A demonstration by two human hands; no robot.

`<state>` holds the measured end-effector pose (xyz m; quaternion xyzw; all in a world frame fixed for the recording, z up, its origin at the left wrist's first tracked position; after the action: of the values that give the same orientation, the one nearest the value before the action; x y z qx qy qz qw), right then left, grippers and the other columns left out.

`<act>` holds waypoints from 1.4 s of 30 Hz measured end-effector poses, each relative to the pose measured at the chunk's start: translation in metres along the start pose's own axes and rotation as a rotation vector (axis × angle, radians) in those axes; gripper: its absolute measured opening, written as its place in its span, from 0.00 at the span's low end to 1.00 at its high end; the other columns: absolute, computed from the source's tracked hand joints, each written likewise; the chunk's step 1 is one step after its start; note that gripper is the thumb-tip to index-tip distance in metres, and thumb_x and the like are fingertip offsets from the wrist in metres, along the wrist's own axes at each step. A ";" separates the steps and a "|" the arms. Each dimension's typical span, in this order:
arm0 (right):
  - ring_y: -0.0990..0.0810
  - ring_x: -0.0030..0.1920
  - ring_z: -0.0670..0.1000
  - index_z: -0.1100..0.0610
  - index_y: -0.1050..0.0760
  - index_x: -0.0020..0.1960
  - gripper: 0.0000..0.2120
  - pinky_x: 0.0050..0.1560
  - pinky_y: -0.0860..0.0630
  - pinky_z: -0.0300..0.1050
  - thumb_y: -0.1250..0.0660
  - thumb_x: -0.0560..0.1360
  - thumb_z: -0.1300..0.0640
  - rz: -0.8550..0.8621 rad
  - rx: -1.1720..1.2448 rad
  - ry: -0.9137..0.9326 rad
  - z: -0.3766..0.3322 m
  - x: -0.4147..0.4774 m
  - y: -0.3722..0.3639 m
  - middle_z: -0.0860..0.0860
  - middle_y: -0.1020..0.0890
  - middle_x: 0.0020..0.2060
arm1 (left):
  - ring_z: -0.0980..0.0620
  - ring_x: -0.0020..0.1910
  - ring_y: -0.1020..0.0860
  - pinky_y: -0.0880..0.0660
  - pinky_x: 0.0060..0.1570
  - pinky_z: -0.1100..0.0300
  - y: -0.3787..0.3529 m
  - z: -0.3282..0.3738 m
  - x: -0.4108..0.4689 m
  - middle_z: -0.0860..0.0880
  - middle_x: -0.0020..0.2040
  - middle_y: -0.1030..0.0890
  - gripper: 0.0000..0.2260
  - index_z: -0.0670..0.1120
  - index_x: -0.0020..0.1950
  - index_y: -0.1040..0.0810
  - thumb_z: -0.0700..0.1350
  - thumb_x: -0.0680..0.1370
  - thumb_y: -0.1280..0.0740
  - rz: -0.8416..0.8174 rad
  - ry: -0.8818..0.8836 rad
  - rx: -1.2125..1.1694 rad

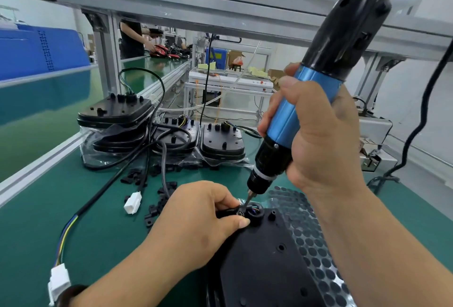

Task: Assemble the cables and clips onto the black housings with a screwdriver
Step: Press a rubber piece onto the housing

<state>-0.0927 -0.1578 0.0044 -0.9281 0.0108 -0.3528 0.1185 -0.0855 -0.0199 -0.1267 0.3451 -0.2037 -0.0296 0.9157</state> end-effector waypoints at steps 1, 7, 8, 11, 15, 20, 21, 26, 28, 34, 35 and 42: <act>0.27 0.26 0.53 0.59 0.30 0.47 0.08 0.31 0.26 0.46 0.34 0.71 0.59 -0.002 -0.012 0.008 0.000 0.000 0.000 0.52 0.27 0.26 | 0.69 0.43 0.24 0.29 0.39 0.72 0.000 0.000 0.000 0.74 0.42 0.24 0.08 0.62 0.34 0.22 0.57 0.65 0.23 0.000 0.001 -0.001; 0.26 0.26 0.53 0.57 0.29 0.44 0.05 0.30 0.26 0.48 0.34 0.70 0.59 -0.001 -0.041 0.013 0.003 0.000 -0.001 0.52 0.27 0.26 | 0.68 0.42 0.24 0.27 0.41 0.70 0.001 -0.001 -0.001 0.73 0.42 0.24 0.08 0.63 0.35 0.22 0.57 0.65 0.23 0.007 0.010 -0.015; 0.26 0.26 0.53 0.57 0.29 0.44 0.05 0.31 0.26 0.48 0.34 0.70 0.59 -0.003 -0.042 0.014 0.002 0.000 -0.001 0.52 0.27 0.26 | 0.68 0.42 0.24 0.27 0.40 0.71 0.001 0.000 -0.001 0.74 0.42 0.24 0.08 0.63 0.34 0.22 0.57 0.65 0.23 0.006 0.006 -0.011; 0.27 0.26 0.53 0.58 0.30 0.46 0.07 0.31 0.26 0.48 0.34 0.70 0.59 -0.006 -0.035 0.010 0.003 0.000 -0.001 0.52 0.27 0.26 | 0.69 0.42 0.24 0.28 0.39 0.72 0.001 0.001 -0.001 0.74 0.42 0.24 0.08 0.64 0.33 0.22 0.57 0.65 0.23 0.002 -0.003 -0.008; 0.26 0.26 0.53 0.58 0.30 0.45 0.06 0.30 0.26 0.46 0.34 0.70 0.58 -0.010 -0.039 0.016 0.003 -0.001 -0.002 0.52 0.27 0.26 | 0.69 0.42 0.24 0.28 0.39 0.74 0.001 0.002 -0.001 0.74 0.41 0.24 0.10 0.67 0.32 0.23 0.57 0.64 0.23 0.006 -0.014 -0.012; 0.26 0.26 0.54 0.58 0.30 0.47 0.07 0.30 0.26 0.46 0.34 0.71 0.58 -0.027 -0.042 0.019 0.003 -0.001 -0.004 0.52 0.27 0.27 | 0.70 0.42 0.24 0.29 0.37 0.75 0.000 -0.001 0.000 0.74 0.42 0.25 0.08 0.64 0.35 0.22 0.58 0.64 0.23 0.010 0.002 0.003; 0.26 0.26 0.54 0.58 0.30 0.47 0.07 0.31 0.26 0.46 0.34 0.71 0.58 -0.028 -0.049 0.024 0.002 -0.001 -0.004 0.52 0.27 0.27 | 0.70 0.42 0.25 0.30 0.37 0.75 0.000 -0.002 0.000 0.74 0.42 0.25 0.08 0.62 0.36 0.21 0.58 0.64 0.23 0.013 0.007 0.008; 0.27 0.26 0.54 0.57 0.30 0.46 0.06 0.31 0.26 0.47 0.34 0.71 0.58 -0.029 -0.046 0.027 0.001 -0.001 -0.003 0.52 0.27 0.26 | 0.69 0.42 0.24 0.28 0.39 0.73 0.000 -0.002 0.000 0.74 0.42 0.24 0.08 0.62 0.35 0.21 0.58 0.64 0.23 0.016 0.002 0.012; 0.26 0.26 0.53 0.57 0.30 0.46 0.06 0.31 0.26 0.46 0.35 0.71 0.59 -0.030 -0.037 0.020 0.001 -0.001 -0.003 0.52 0.27 0.26 | 0.69 0.42 0.24 0.27 0.40 0.72 0.000 -0.002 0.000 0.74 0.42 0.24 0.08 0.62 0.36 0.21 0.59 0.64 0.23 0.018 0.006 0.015; 0.26 0.26 0.53 0.58 0.30 0.46 0.07 0.30 0.26 0.45 0.34 0.70 0.58 -0.030 -0.048 0.023 0.001 -0.002 -0.004 0.52 0.27 0.26 | 0.69 0.42 0.24 0.26 0.41 0.71 0.001 -0.002 0.000 0.72 0.41 0.23 0.08 0.62 0.35 0.22 0.58 0.64 0.23 0.016 0.014 0.006; 0.26 0.26 0.53 0.58 0.30 0.46 0.07 0.30 0.26 0.45 0.34 0.70 0.58 -0.029 -0.047 0.025 0.000 -0.002 -0.004 0.52 0.28 0.26 | 0.69 0.42 0.24 0.26 0.41 0.71 0.001 -0.001 0.000 0.72 0.40 0.23 0.08 0.62 0.35 0.22 0.58 0.65 0.23 0.011 0.016 0.009; 0.26 0.26 0.54 0.58 0.30 0.47 0.08 0.31 0.26 0.45 0.34 0.70 0.57 -0.019 -0.049 0.017 0.002 -0.001 -0.003 0.52 0.27 0.27 | 0.69 0.41 0.24 0.28 0.39 0.73 0.000 -0.002 0.000 0.74 0.41 0.24 0.08 0.61 0.35 0.22 0.58 0.65 0.23 0.002 0.026 0.003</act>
<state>-0.0926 -0.1545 0.0026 -0.9277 0.0114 -0.3617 0.0923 -0.0852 -0.0184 -0.1277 0.3467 -0.1922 -0.0239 0.9178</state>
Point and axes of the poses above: each hand's wrist, its own x-axis towards the middle knuckle, its own y-axis out of the back of the hand, z = x × y, the point moved 8 cm from there along x, towards the middle knuckle
